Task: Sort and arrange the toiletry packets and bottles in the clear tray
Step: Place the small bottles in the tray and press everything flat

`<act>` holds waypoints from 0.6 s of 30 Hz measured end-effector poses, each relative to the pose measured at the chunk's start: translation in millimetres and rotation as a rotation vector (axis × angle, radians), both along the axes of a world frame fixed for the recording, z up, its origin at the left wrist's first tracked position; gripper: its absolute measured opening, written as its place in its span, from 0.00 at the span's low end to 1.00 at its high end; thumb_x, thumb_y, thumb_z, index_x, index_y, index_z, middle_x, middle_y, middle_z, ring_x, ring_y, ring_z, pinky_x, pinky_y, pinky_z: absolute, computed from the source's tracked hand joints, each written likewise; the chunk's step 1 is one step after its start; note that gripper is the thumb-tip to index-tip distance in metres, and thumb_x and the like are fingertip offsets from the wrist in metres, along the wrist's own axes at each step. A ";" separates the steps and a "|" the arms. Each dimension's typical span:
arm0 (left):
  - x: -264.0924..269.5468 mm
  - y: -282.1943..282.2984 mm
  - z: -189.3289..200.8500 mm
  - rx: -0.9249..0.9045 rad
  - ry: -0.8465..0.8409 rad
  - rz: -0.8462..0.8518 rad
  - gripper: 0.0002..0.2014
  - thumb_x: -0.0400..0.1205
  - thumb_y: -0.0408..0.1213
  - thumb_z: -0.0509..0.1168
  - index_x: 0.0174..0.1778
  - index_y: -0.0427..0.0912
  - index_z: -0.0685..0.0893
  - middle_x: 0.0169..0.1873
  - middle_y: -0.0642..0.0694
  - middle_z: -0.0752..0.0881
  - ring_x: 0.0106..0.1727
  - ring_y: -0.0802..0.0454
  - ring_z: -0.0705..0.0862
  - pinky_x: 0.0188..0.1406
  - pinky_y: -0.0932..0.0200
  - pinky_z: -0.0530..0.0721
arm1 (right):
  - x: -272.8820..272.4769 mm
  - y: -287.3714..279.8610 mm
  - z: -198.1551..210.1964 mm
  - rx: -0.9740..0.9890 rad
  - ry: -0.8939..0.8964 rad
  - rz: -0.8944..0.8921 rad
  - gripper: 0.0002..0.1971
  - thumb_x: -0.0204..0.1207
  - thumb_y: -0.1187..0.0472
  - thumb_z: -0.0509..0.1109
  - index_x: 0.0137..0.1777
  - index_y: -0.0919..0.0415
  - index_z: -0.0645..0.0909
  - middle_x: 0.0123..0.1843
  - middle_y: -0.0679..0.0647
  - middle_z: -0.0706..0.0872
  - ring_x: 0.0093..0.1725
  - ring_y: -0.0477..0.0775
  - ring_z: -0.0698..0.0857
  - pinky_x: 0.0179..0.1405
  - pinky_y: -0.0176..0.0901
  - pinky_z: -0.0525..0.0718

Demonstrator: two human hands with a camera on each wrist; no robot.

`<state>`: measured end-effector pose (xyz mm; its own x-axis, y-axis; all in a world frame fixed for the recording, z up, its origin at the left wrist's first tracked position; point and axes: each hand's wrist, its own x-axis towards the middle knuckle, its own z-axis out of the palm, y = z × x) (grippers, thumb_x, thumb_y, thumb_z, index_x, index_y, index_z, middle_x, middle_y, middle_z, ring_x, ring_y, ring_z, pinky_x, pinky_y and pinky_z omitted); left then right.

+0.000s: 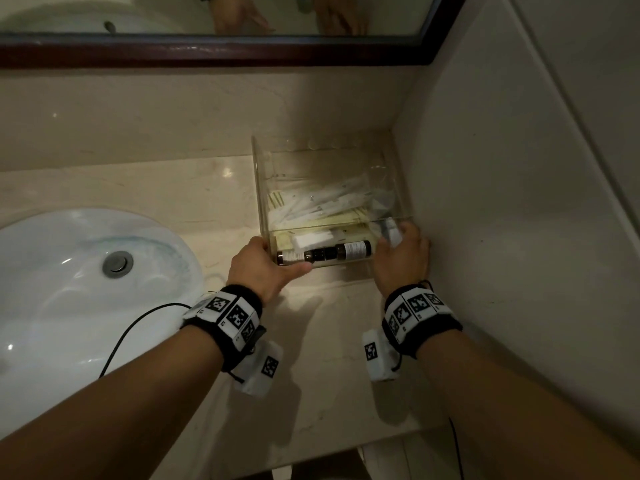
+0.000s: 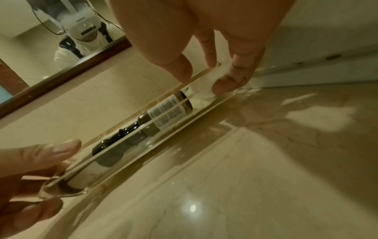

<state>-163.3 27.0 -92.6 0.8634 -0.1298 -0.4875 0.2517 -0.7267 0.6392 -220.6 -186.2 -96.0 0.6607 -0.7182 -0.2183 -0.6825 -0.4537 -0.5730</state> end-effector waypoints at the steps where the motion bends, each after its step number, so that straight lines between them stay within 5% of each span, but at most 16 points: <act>1: 1.5 -0.7 0.2 0.002 -0.004 0.006 0.34 0.67 0.61 0.79 0.62 0.45 0.79 0.50 0.53 0.84 0.48 0.53 0.81 0.44 0.60 0.77 | -0.5 2.1 1.0 -0.002 -0.021 0.001 0.25 0.82 0.55 0.67 0.76 0.60 0.69 0.70 0.62 0.74 0.62 0.62 0.78 0.51 0.40 0.69; 9: 5.8 -13.1 3.6 0.039 0.006 0.180 0.33 0.70 0.53 0.81 0.59 0.39 0.73 0.51 0.42 0.84 0.49 0.44 0.83 0.45 0.52 0.82 | -3.6 1.9 8.7 -0.030 -0.093 0.211 0.41 0.73 0.46 0.77 0.83 0.54 0.64 0.87 0.53 0.49 0.80 0.51 0.61 0.67 0.34 0.60; 11: 5.5 -14.0 3.5 -0.011 -0.023 0.235 0.36 0.68 0.49 0.83 0.59 0.39 0.68 0.53 0.40 0.84 0.51 0.41 0.84 0.51 0.48 0.85 | -3.3 -4.5 4.0 -0.084 -0.072 0.352 0.46 0.70 0.41 0.78 0.85 0.47 0.59 0.88 0.50 0.45 0.84 0.52 0.57 0.74 0.44 0.67; 14: 6.5 -13.3 2.2 -0.060 -0.133 0.231 0.44 0.64 0.43 0.86 0.67 0.46 0.64 0.59 0.43 0.80 0.55 0.45 0.82 0.56 0.49 0.83 | 4.1 -12.3 -1.6 -0.168 0.052 0.516 0.53 0.65 0.36 0.79 0.85 0.39 0.51 0.88 0.43 0.40 0.85 0.52 0.56 0.72 0.63 0.77; 18: 11.5 -12.9 2.7 -0.031 -0.166 0.139 0.46 0.69 0.37 0.82 0.80 0.62 0.65 0.64 0.44 0.71 0.56 0.46 0.78 0.63 0.51 0.78 | 14.1 -21.7 -2.3 -0.175 0.093 0.537 0.50 0.67 0.41 0.80 0.85 0.41 0.54 0.88 0.43 0.43 0.83 0.54 0.63 0.70 0.61 0.79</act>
